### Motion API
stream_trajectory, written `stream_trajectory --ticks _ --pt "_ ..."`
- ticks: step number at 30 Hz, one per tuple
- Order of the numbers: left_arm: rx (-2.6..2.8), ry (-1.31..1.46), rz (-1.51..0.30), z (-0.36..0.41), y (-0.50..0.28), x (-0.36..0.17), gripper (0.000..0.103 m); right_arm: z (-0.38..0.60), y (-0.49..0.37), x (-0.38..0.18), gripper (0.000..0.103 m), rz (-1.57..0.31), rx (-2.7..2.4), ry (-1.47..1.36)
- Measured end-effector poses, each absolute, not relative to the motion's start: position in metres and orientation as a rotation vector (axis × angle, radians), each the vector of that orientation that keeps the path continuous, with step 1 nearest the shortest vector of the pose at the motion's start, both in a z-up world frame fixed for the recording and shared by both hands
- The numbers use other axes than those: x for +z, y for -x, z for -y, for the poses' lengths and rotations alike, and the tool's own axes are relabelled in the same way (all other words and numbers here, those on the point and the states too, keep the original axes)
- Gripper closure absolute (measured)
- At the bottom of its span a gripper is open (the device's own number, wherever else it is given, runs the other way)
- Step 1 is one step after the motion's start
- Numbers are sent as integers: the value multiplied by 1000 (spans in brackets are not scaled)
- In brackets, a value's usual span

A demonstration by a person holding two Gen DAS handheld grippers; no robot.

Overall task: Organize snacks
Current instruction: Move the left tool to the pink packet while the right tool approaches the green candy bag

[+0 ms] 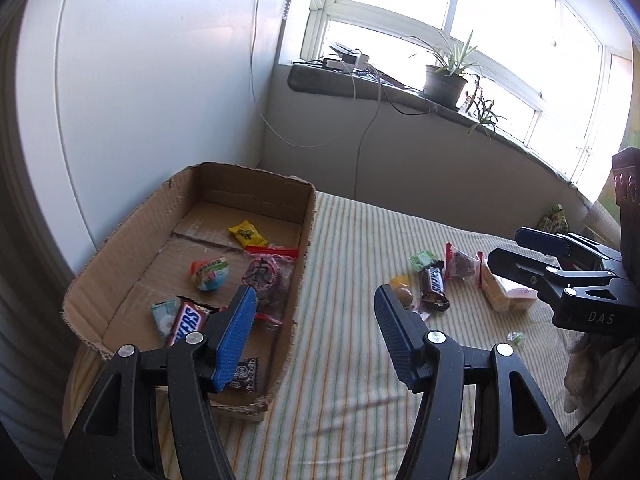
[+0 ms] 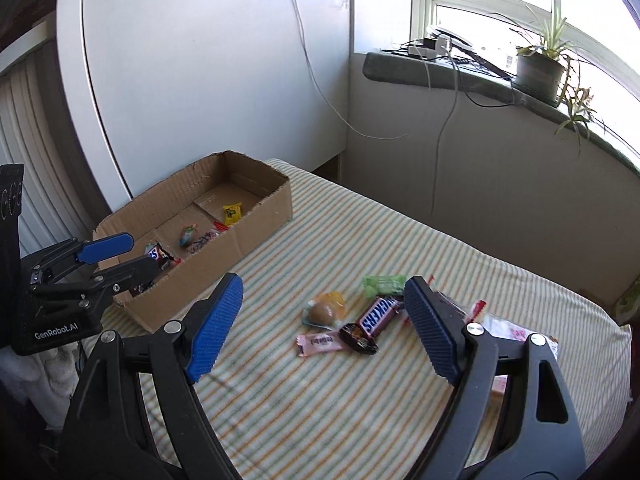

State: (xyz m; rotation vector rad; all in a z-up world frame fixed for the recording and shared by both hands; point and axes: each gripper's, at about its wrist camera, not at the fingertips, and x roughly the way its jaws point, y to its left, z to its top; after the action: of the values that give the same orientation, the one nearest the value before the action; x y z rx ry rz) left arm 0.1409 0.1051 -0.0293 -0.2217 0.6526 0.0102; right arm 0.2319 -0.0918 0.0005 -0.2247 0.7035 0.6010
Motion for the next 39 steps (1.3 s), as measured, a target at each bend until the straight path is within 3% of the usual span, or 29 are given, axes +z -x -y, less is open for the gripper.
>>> stream_trajectory --ticks 9,15,19,30,33,39 --pt "-106 222 -716 -69 -160 -45 42 180 -227 -26 18 -781 475 160" --pt "-177 208 -785 -46 -175 -61 55 213 -219 -58 18 -857 439 174" --pt "-214 168 -824 -29 -184 -71 64 217 -215 -75 18 -891 444 218" --pt "-245 91 -909 -14 -215 -92 72 216 -231 -88 19 -924 458 228" --pt "-247 51 -922 -10 -221 -94 73 214 -236 -90 26 -934 462 241" --pt "-266 -13 -947 -3 -234 -100 73 211 -241 -94 27 -942 477 248"
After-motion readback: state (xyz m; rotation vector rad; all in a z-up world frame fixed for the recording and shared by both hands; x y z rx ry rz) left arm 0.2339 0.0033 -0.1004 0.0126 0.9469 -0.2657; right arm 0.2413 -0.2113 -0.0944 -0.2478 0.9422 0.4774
